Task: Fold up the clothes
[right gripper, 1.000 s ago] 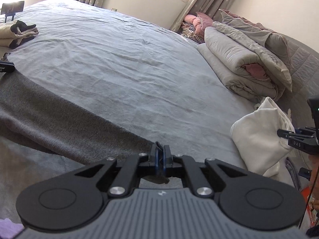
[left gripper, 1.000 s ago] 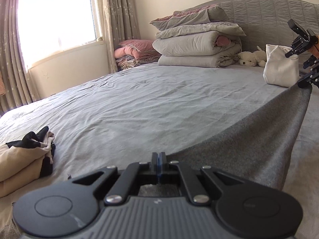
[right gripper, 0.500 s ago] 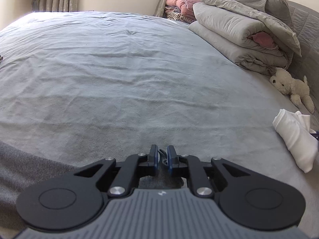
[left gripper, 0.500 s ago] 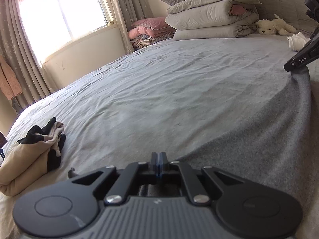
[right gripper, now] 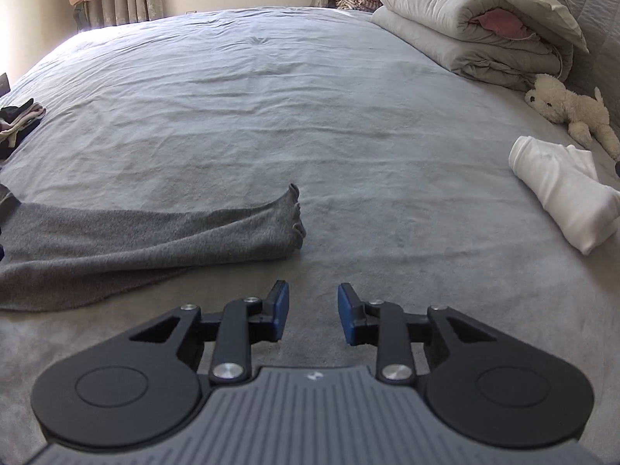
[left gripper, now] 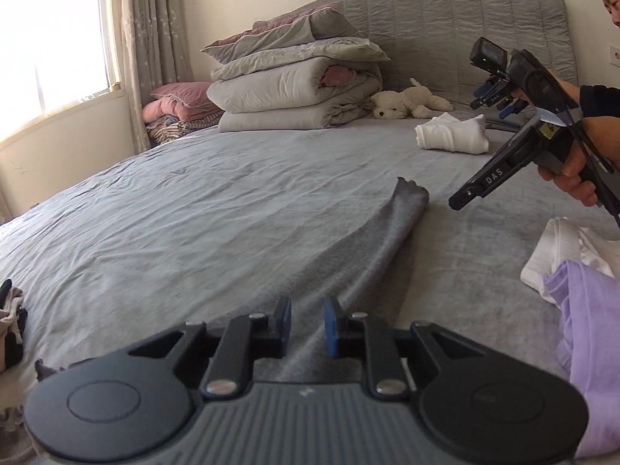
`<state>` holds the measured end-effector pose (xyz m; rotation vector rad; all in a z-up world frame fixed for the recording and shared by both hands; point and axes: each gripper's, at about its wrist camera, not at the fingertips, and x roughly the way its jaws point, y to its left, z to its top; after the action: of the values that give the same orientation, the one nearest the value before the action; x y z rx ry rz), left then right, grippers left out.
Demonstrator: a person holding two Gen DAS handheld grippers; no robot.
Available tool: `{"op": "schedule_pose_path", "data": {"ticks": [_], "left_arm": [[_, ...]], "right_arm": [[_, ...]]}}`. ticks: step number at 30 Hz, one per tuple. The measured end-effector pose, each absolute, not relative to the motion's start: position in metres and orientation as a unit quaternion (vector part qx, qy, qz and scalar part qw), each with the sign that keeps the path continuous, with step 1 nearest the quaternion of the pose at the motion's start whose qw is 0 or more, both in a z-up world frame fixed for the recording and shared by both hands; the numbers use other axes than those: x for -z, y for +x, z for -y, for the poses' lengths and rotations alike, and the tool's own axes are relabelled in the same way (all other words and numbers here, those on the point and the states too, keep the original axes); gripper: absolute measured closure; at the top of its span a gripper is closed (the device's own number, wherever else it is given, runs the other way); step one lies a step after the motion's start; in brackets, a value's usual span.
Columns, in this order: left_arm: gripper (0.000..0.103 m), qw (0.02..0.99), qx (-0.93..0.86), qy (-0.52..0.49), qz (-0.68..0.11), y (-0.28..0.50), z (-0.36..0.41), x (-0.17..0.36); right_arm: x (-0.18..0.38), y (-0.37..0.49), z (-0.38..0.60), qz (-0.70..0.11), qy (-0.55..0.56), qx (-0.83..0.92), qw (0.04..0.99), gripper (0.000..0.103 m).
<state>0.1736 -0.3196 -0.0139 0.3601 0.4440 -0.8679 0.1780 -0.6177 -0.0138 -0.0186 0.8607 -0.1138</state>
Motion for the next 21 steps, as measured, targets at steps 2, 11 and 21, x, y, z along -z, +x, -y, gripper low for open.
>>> {"op": "schedule_pose_path", "data": {"ticks": [2, 11, 21], "left_arm": [[0.084, 0.852, 0.441, 0.169, -0.226, 0.171, 0.331, 0.019], [0.084, 0.831, 0.464, 0.18, -0.25, 0.174, 0.369, 0.04], [0.084, 0.83, 0.457, 0.197, -0.252, 0.175, 0.383, 0.043]], "right_arm": [[0.021, 0.181, 0.612, -0.426, -0.009, 0.044, 0.904, 0.078], [0.008, 0.228, 0.595, -0.371, 0.003, 0.037, 0.928, 0.079], [0.023, 0.22, 0.614, -0.39, 0.028, 0.057, 0.919, 0.074]]}}
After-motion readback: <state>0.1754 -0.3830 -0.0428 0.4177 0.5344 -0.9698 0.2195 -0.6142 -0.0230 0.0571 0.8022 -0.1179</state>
